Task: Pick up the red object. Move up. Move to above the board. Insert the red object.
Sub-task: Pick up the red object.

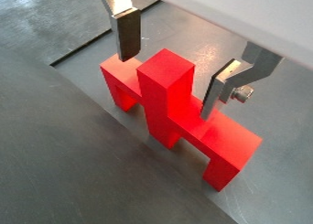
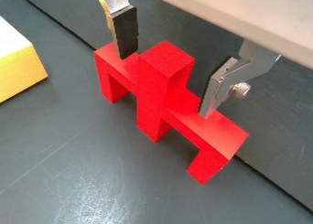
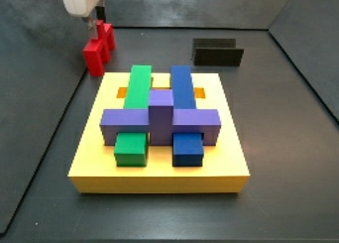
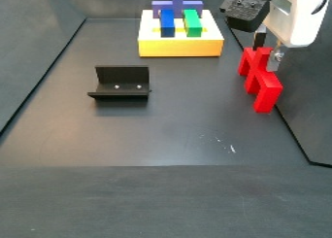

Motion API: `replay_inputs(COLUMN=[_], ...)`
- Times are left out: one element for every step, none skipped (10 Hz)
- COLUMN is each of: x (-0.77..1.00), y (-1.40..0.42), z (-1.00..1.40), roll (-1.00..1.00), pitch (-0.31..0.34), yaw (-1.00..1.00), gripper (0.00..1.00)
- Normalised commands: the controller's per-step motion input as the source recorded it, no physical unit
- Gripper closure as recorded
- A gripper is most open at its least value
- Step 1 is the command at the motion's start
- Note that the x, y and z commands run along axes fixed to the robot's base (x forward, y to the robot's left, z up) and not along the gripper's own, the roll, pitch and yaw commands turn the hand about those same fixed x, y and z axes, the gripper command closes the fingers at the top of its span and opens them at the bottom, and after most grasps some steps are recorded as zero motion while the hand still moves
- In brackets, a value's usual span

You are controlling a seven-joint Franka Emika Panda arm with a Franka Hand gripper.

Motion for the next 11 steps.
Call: replay_inputs(x=[0.0, 0.0, 0.0, 0.0, 0.0, 0.0, 0.0, 0.0, 0.0, 0.0, 0.0], y=[0.0, 0.0, 0.0, 0.0, 0.0, 0.0, 0.0, 0.0, 0.0, 0.0, 0.0], z=[0.0, 0.0, 0.0, 0.0, 0.0, 0.0, 0.0, 0.0, 0.0, 0.0, 0.0], roll=[0.0, 0.0, 0.0, 0.0, 0.0, 0.0, 0.0, 0.0, 0.0, 0.0, 0.0], pitch=[0.0, 0.0, 0.0, 0.0, 0.0, 0.0, 0.0, 0.0, 0.0, 0.0, 0.0], yaw=[0.0, 0.0, 0.0, 0.0, 0.0, 0.0, 0.0, 0.0, 0.0, 0.0, 0.0], gripper=[1.0, 1.0, 1.0, 1.0, 1.0, 1.0, 1.0, 1.0, 1.0, 1.0, 1.0])
